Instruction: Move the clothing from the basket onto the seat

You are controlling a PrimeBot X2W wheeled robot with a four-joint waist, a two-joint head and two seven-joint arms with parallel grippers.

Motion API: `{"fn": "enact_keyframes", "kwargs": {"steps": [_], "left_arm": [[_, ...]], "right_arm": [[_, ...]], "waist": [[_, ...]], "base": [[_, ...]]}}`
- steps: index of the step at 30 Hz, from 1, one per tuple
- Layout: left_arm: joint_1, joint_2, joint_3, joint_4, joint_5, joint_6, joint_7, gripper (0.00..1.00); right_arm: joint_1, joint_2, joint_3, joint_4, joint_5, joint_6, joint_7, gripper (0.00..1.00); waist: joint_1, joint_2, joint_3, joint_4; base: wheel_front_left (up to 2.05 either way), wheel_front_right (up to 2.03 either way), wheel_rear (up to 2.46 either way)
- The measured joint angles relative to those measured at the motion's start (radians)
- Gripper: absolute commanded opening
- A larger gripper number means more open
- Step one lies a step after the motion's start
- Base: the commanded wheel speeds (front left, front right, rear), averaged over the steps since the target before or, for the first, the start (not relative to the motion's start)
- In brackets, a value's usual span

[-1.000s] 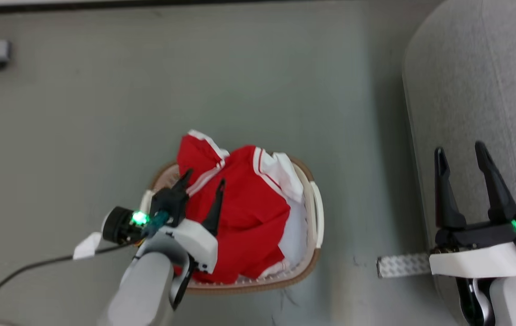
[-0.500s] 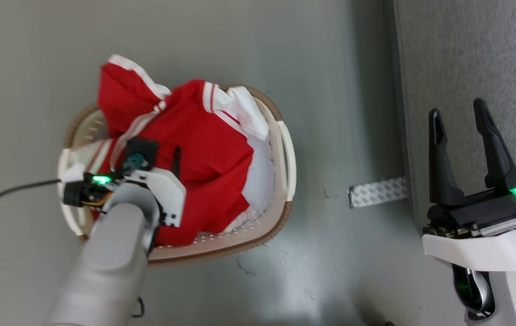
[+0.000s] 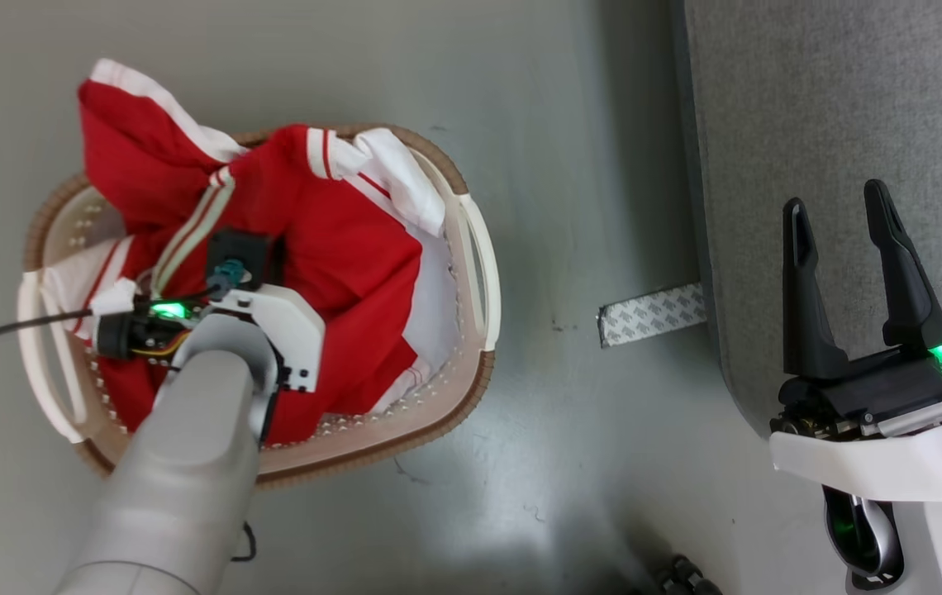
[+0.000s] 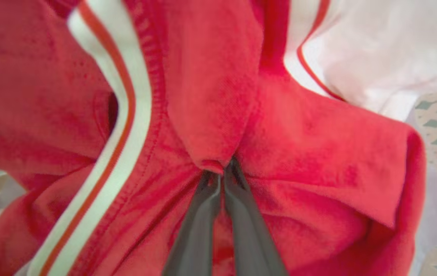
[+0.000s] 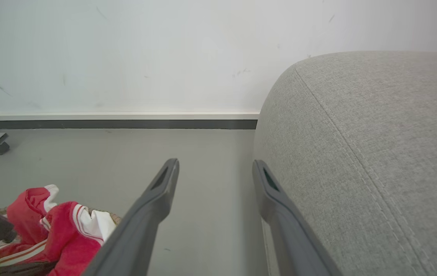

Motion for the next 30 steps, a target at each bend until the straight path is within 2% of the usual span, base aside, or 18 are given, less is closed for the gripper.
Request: {"fn": "enact_keyframes", "kwargs": {"steps": [9,14,20,30], "left_arm": [[0.079,-0.038,-0.013,-0.004,-0.044,-0.027,-0.053,0.00],[0.172,-0.053,-0.024,-0.067,-0.084,-0.052,-0.061,0.00],[0.305,-0.059,-0.060,-0.210,-0.140,-0.079,-0.063,0.00],[0.444,-0.061,-0.125,-0.456,-0.217,-0.032,-0.045,0.00]], "right_arm": [[0.009,0.001,-0.022,0.063,-0.011,0.000,0.000,1.00],[0.056,0.001,-0.045,0.114,-0.030,0.000,0.000,1.00],[0.131,0.002,-0.071,0.163,-0.056,0.000,0.000,1.00],[0.256,0.002,-0.083,0.220,-0.083,0.000,0.000,1.00]], "waist": [[-0.0001,0.0000,-0.136,0.042],[-0.0001,0.0000,-0.260,0.078],[-0.0004,0.0000,-0.430,0.127],[-0.0006,0.0000,-0.702,0.210]], "base": [[0.00,0.00,0.00],[0.00,0.00,0.00],[0.00,0.00,0.00],[0.00,0.00,0.00]]}}
